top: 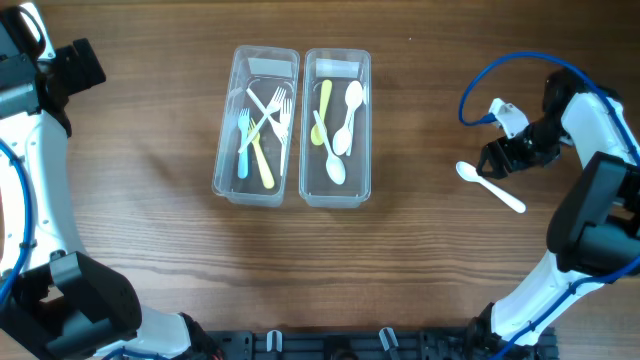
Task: Pack container
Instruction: 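Reach the right gripper to the last white spoon and grasp it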
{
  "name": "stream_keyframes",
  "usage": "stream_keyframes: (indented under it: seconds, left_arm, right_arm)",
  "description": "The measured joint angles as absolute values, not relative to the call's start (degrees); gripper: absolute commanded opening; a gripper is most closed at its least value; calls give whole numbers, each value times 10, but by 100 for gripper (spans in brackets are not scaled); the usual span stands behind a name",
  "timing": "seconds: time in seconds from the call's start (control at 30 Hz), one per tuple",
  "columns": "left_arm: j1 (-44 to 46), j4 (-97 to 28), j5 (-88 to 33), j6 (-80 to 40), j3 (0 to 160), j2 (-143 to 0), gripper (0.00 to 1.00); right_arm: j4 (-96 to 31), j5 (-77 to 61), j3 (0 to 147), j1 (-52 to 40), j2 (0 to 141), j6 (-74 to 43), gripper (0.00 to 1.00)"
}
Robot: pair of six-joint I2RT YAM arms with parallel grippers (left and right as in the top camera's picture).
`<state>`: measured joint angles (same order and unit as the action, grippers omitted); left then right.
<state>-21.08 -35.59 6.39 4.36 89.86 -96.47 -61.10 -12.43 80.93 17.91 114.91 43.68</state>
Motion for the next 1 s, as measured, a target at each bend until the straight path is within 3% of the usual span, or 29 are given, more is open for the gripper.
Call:
stream_keyframes:
  seconds: [0.4,0.5,0.57,0.83,1.0]
  left_arm:
    - [-211,-356,64,44,899,-965,100]
    - [-211,-356,64,44,899,-965,100]
    - [-211,-356,64,44,899,-965,100]
    - [-211,-356,64,44,899,-965,100]
    - [-211,-356,64,44,899,-965,100]
  right_arm:
    - [-492,-77,729,149,1134,522,63]
    - [-462,-77,707,149,1122,523,74]
    - [-434,-84,691,148,1113,497,99]
    - [-389,-106,692,144,1115,400,100]
    - [-460,-154,750,144,1135,397,100]
